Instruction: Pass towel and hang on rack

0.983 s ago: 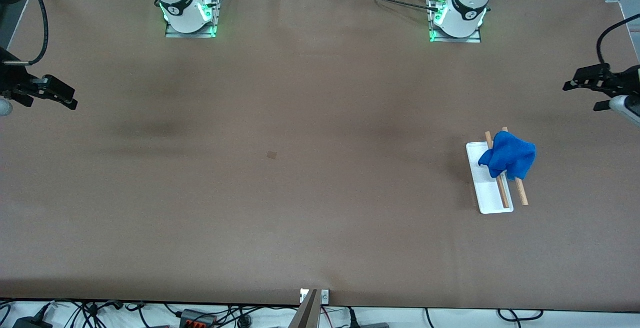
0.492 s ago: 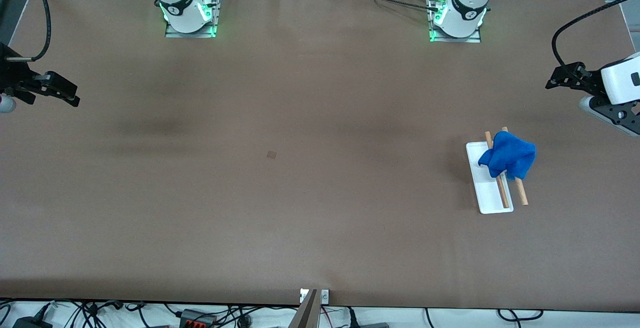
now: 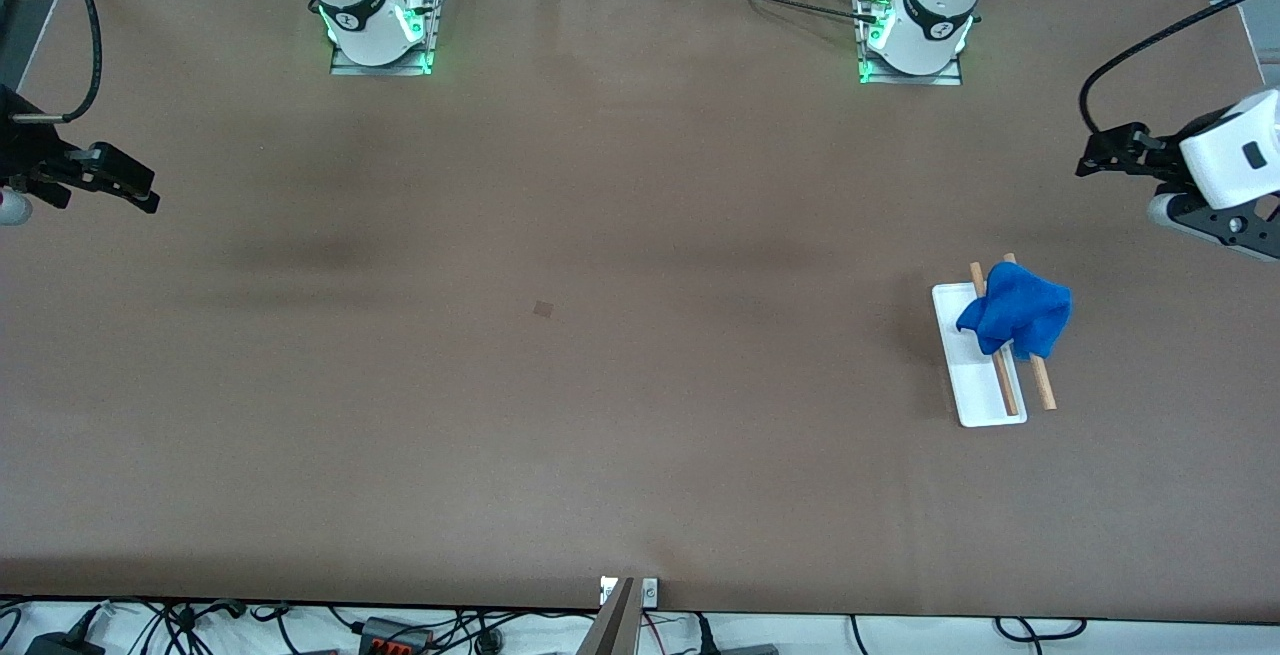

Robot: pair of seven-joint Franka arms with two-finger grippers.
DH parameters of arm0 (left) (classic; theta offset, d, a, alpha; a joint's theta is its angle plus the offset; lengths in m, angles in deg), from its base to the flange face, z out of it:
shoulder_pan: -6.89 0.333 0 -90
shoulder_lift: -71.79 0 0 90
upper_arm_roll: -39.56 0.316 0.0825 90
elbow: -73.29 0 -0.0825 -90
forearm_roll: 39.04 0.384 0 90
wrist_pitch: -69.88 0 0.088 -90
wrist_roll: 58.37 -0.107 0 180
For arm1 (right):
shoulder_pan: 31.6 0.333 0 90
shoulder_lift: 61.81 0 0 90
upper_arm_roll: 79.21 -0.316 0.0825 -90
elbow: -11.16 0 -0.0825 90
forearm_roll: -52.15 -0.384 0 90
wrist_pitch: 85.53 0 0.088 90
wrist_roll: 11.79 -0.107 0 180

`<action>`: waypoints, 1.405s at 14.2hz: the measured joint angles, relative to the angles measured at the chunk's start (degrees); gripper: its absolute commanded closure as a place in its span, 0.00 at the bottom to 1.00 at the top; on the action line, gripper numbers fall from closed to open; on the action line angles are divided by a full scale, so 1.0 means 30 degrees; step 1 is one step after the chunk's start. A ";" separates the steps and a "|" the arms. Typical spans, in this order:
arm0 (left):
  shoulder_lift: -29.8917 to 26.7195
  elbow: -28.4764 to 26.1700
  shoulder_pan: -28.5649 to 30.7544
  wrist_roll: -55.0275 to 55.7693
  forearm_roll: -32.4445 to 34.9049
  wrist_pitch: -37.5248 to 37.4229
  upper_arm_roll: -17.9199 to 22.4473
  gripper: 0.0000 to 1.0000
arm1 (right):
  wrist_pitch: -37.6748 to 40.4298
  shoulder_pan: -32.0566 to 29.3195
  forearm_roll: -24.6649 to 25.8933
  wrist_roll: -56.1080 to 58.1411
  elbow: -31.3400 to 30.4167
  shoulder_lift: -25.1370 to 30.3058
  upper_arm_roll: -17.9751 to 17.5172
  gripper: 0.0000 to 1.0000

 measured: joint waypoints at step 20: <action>-0.4952 -0.4748 -0.5688 0.2964 -0.1203 0.2690 0.6394 0.00 | 0.0038 -0.0011 0.0000 0.0006 -0.0013 -0.0014 -0.0264 0.00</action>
